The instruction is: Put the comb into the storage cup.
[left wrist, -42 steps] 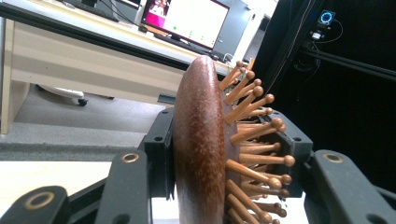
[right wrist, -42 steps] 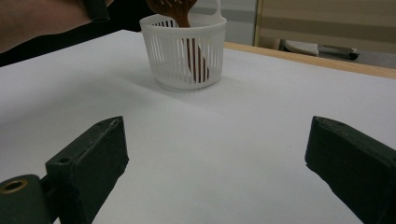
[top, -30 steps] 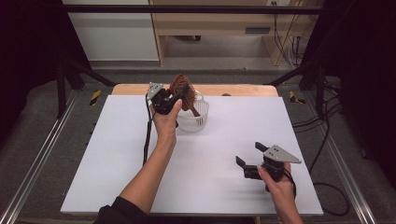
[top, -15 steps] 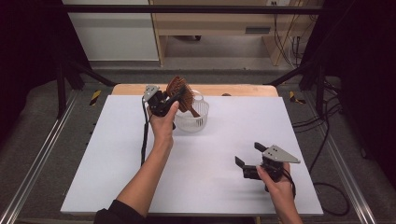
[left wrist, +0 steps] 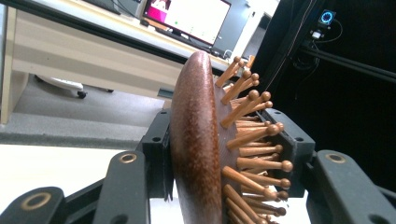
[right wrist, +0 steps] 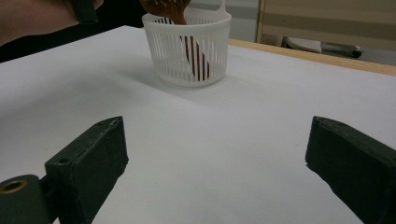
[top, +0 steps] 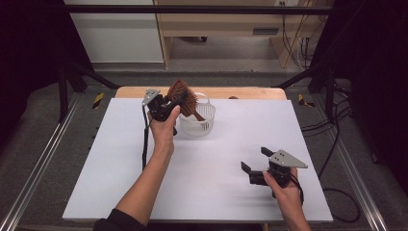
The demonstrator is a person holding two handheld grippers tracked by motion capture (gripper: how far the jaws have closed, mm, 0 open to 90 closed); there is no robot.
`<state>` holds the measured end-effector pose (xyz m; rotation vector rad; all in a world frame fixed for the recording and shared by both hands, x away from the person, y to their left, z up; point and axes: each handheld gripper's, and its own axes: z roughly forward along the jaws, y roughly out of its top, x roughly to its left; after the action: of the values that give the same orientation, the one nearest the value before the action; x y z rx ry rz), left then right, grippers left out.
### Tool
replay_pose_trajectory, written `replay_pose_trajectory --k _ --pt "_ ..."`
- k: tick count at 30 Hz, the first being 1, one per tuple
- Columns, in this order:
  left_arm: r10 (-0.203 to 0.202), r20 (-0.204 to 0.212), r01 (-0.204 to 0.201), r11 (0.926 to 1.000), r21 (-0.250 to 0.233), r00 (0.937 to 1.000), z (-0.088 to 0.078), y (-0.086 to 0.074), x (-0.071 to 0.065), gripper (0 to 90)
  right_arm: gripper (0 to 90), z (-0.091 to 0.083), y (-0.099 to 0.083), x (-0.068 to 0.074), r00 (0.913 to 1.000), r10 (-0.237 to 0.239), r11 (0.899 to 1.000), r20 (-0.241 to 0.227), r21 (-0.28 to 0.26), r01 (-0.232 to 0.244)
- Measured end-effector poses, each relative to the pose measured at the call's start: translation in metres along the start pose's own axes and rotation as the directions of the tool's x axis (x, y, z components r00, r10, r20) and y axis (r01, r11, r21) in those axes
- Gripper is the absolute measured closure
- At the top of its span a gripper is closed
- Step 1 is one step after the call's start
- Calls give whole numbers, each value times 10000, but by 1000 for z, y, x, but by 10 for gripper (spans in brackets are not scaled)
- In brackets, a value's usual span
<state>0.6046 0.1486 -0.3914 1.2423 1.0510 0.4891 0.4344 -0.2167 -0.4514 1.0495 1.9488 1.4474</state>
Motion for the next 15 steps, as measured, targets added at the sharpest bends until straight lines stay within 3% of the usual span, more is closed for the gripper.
replay_pose_trajectory --k 15 --pt "-239 -65 240 9996 180 9997 -5 0 10 483 54 2 -1 1 10000 16 9999 -46 111 -16"
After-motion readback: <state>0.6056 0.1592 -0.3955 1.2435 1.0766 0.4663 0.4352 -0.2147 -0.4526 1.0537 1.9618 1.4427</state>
